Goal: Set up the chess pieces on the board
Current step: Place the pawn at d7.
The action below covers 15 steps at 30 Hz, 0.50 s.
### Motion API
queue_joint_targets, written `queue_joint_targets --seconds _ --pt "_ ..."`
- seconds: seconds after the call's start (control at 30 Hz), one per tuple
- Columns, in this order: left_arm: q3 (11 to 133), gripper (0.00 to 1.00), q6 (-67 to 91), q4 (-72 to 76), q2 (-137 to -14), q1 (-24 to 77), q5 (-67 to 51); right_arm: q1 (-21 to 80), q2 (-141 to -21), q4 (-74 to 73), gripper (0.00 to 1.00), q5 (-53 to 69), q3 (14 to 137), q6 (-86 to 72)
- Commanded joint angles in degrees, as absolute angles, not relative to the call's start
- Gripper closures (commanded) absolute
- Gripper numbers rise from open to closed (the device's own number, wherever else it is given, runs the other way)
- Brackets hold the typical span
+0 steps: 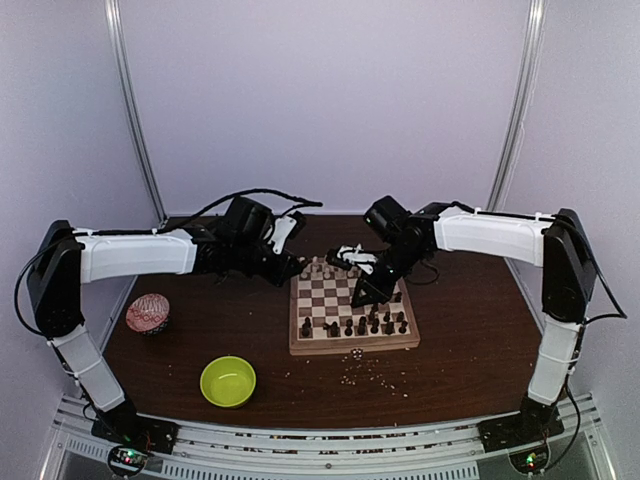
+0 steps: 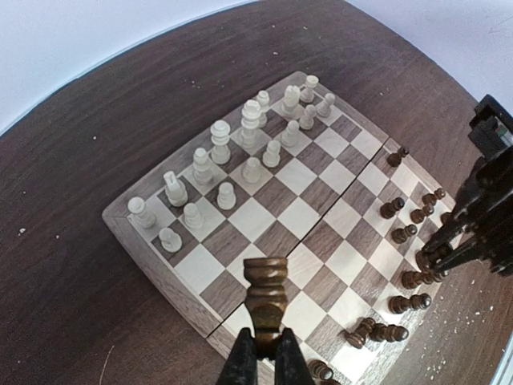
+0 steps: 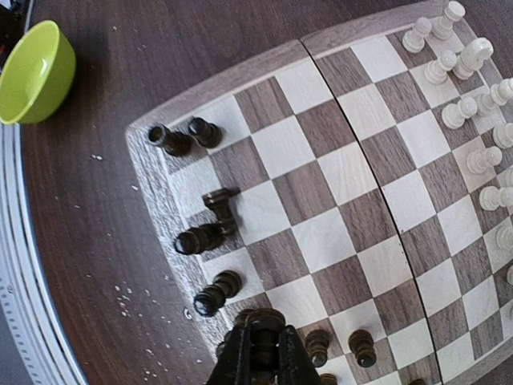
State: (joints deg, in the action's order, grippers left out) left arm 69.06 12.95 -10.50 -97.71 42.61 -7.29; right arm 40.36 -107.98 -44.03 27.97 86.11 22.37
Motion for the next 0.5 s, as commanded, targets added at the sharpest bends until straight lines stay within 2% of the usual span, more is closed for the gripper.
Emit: queue_joint_targets --seconds 0.0,0.47 --pt "68.7 1.00 14.5 -7.8 -96.7 42.9 -7.0 41.5 -110.0 -45.6 0.92 19.3 87.1 26.2" --pt "68.6 1.00 15.1 -6.7 -97.4 42.9 -8.0 42.5 -113.4 -46.1 0.90 18.6 87.6 26.4"
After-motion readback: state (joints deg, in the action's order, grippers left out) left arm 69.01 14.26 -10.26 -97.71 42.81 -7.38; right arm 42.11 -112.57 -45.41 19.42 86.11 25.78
